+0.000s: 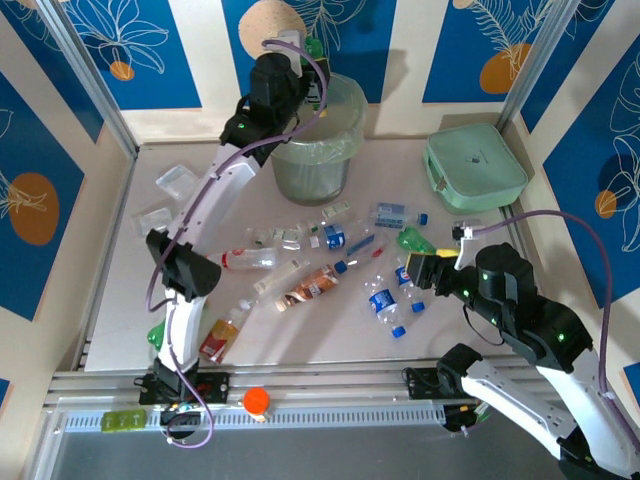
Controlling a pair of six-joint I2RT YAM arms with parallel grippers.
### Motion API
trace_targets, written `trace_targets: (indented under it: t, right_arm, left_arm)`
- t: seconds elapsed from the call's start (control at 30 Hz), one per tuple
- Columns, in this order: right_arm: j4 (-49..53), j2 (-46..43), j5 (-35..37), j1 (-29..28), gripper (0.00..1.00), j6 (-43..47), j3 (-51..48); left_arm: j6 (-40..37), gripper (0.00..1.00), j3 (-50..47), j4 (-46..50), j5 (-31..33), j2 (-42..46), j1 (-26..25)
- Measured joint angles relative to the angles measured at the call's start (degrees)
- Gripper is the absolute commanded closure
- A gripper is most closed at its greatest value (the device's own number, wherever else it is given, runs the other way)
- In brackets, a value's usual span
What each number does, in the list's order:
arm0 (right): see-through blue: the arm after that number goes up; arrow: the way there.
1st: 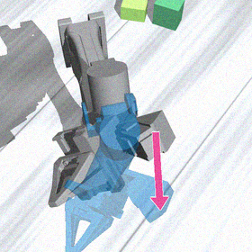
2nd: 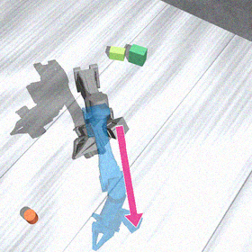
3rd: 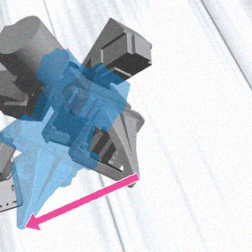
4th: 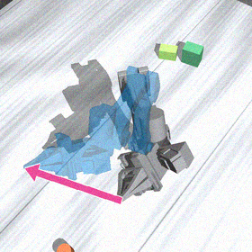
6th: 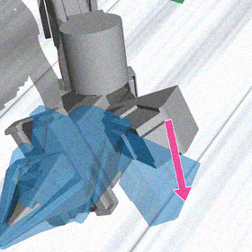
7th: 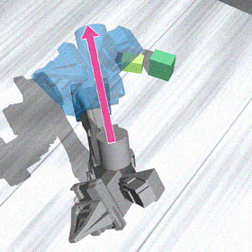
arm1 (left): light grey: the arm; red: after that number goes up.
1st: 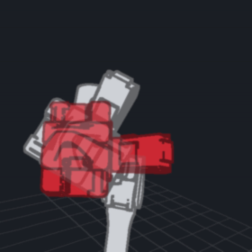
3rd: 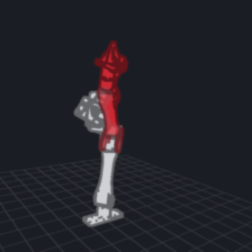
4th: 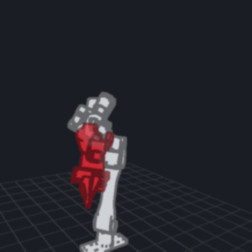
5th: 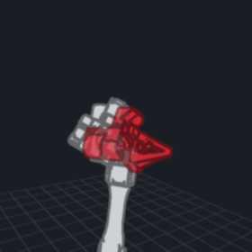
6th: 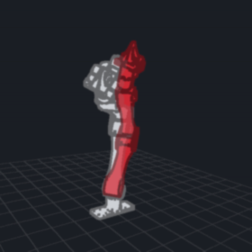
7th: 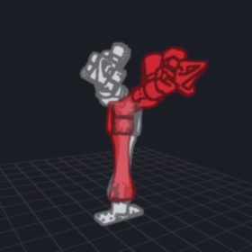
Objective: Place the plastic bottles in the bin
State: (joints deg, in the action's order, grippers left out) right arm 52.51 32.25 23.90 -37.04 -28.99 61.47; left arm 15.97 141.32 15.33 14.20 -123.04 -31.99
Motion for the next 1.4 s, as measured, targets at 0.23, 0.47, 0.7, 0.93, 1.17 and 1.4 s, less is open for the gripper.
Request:
trace_targets:
  t: [0.23, 0.47, 0.7, 0.93, 1.17, 1.4]
  right_arm:
    - [3.04, 0.61, 3.17, 0.0, 0.3, -1.51, 1.44]
    - [6.12, -0.31, 5.38, 0.0, 0.3, -3.21, 1.42]
    - [7.21, -0.33, 6.38, 0.0, 0.3, -3.13, 1.42]
    - [7.3, -0.24, 6.34, 0.0, 0.3, -2.21, 2.99]
    - [7.02, 1.42, 4.09, 0.0, 0.3, -0.85, 3.82]
    - [6.14, 6.78, -2.99, 0.0, 0.32, -1.86, 0.39]
  left_arm:
    - [-2.01, 0.63, 0.07, -5.55, 2.93, -8.61, 1.07]
    - [-1.42, 0.35, -0.66, -6.64, 2.97, -14.12, 1.53]
    - [0.02, 0.27, -0.83, -8.46, 2.82, -14.43, 1.53]
    - [0.02, 0.24, -0.83, -7.74, 2.56, -13.84, 1.53]
    - [-0.63, 0.27, -1.07, -1.4, -1.2, -7.82, 1.01]
    - [1.62, 0.29, -20.39, 2.8, -6.29, 13.75, -3.17]
